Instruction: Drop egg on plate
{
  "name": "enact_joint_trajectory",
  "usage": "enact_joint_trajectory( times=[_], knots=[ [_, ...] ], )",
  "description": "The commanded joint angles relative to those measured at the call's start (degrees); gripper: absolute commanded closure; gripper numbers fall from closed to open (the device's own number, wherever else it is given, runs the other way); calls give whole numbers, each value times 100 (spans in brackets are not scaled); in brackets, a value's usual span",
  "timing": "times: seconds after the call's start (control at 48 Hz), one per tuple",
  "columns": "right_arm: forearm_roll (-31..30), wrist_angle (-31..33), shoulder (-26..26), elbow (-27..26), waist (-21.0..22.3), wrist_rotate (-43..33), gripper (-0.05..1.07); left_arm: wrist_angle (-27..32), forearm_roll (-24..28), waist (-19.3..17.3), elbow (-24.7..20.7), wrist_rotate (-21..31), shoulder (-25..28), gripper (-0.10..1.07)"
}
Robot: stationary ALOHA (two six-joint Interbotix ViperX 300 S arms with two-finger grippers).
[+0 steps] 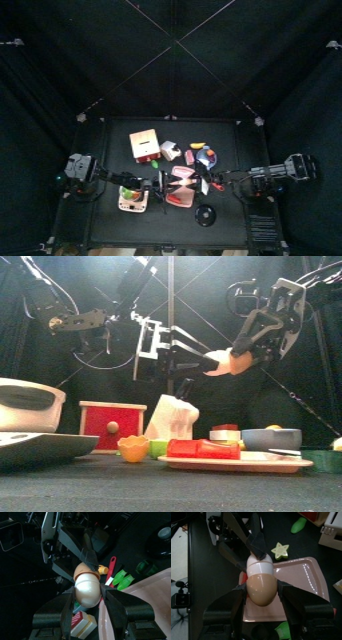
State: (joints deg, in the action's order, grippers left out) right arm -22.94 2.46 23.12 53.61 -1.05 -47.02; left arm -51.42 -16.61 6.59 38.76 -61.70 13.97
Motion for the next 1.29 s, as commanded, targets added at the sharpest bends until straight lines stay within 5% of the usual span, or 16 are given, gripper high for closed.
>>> enact_joint_trajectory(
  times=[0.0,0.375,0.938,1.271],
  knots=[
    [35,132,220,-26,-35,0,54,-53,-9,-18,-35,18,-167,28],
    [492,773,923,343,-396,-26,54,9,-519,18,-44,62,-149,28],
    [879,879,519,466,-527,9,54,1608,-1107,-53,-396,62,220,27],
    [861,879,281,360,-527,18,54,1969,-1187,-202,-510,70,334,27]
  ],
)
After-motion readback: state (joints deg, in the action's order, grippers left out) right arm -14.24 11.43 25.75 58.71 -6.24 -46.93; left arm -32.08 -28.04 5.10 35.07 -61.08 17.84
